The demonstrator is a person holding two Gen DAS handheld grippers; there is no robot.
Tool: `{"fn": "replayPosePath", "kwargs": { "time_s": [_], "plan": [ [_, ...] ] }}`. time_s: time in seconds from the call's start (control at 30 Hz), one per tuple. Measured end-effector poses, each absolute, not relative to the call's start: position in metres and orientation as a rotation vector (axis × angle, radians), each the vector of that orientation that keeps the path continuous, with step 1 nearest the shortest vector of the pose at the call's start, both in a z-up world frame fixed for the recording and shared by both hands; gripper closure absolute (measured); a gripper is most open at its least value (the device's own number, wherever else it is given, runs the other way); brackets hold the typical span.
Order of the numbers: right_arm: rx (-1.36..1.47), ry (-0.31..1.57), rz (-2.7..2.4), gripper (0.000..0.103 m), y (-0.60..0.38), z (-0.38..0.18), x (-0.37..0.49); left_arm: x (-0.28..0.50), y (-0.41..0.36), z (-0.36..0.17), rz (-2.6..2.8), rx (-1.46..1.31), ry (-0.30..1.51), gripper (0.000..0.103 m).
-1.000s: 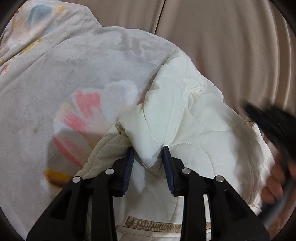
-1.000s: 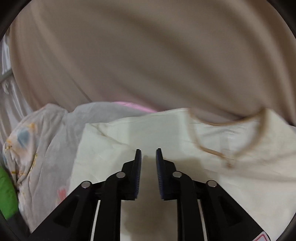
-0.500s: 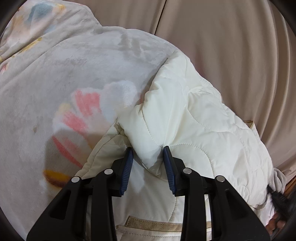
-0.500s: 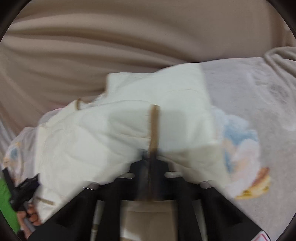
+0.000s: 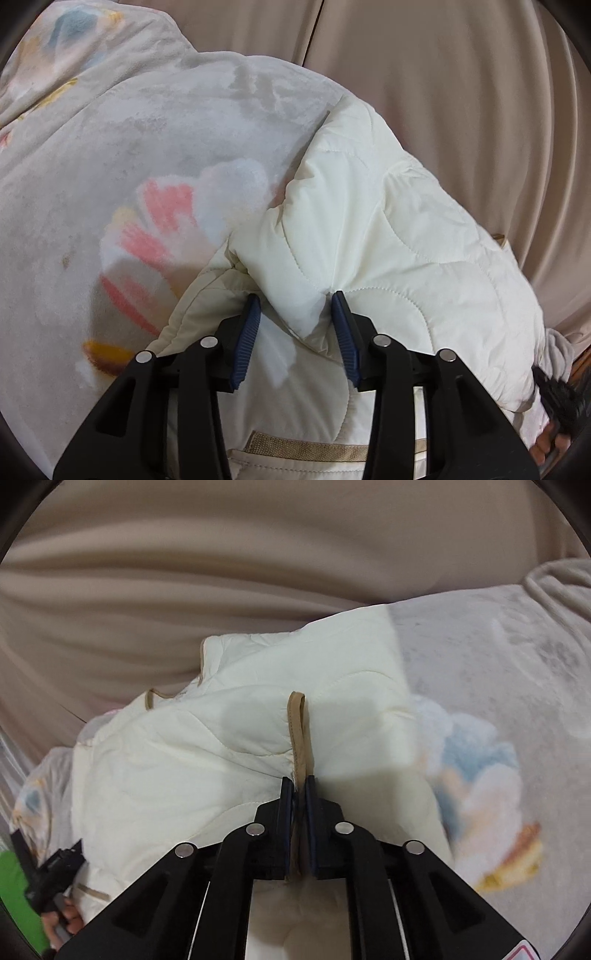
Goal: Fold large clothes
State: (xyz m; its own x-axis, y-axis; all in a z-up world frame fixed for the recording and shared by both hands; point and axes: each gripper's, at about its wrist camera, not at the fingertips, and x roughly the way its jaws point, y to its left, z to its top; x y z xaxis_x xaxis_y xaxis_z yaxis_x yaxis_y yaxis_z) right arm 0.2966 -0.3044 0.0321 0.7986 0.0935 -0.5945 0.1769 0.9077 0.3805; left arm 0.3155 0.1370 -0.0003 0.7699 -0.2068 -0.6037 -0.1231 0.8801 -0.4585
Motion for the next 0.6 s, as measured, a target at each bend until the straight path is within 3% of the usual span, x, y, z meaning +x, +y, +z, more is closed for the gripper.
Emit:
{"fn": "replayPosePath", "kwargs": {
  "time_s": [0.1, 0.17, 0.3, 0.37, 0.47, 0.6],
  "plan": [
    [0.401, 0.655, -0.038, 0.078, -0.304, 0.040, 0.251, 0.310, 0.139, 0.003, -0.058, -0.504, 0.694, 0.058],
    [0.376, 0.660, -0.026, 0.054, -0.309, 0.042, 0.213, 0.299, 0.140, 0.010, -0.035, -0.476, 0.688, 0.058],
    [0.348, 0.713, -0.003, 0.045, -0.318, 0.032, 0.129, 0.257, 0.151, 0.030, -0.071, -0.417, 0.725, 0.051],
    [0.350, 0.743, -0.005, 0.041, -0.319, 0.023, 0.095, 0.232, 0.162, 0.037, -0.073, -0.395, 0.752, 0.036],
    [0.362, 0.772, -0.013, 0.038, -0.320, 0.004, 0.043, 0.189, 0.184, 0.038, -0.087, -0.411, 0.797, 0.026],
    [0.466, 0.800, 0.013, 0.038, -0.323, -0.024, 0.002, 0.152, 0.206, 0.012, -0.105, -0.462, 0.931, 0.025]
  ]
}}
